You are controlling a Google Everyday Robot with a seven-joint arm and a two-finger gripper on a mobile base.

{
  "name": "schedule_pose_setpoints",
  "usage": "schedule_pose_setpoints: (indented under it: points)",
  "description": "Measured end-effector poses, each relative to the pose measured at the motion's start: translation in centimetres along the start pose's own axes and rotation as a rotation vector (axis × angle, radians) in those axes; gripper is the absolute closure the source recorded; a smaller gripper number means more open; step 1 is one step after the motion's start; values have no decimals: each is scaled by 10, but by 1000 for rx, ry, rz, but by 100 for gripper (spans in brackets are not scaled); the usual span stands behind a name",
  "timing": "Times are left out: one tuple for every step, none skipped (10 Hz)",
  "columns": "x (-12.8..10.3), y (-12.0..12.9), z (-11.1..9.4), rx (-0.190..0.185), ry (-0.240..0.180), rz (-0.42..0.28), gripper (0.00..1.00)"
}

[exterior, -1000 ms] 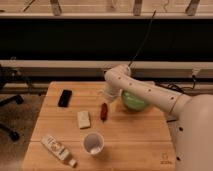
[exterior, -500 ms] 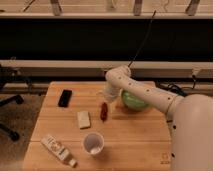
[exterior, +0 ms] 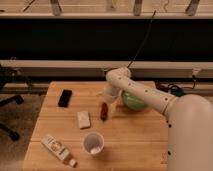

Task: Place the pepper in the ceramic cup

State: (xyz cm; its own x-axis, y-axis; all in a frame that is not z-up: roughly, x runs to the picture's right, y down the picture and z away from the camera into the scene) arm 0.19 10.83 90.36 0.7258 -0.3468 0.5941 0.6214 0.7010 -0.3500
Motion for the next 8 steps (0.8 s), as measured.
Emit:
schedule_pose_setpoints:
  points:
    - [1, 0, 2, -5, -6, -11, 20]
    - [0, 1, 2, -10, 3, -10, 20]
    - [-1, 0, 5, -38, 25, -17, 20]
    - [-5, -1, 8, -70, 32, -24, 20]
    - [-12, -5, 14, -111, 36, -37, 20]
    - [-11, -2, 16, -122, 40, -39, 20]
    - [-12, -2, 18, -131, 41, -43, 20]
    - [-15, -4, 22, -140, 40, -53, 20]
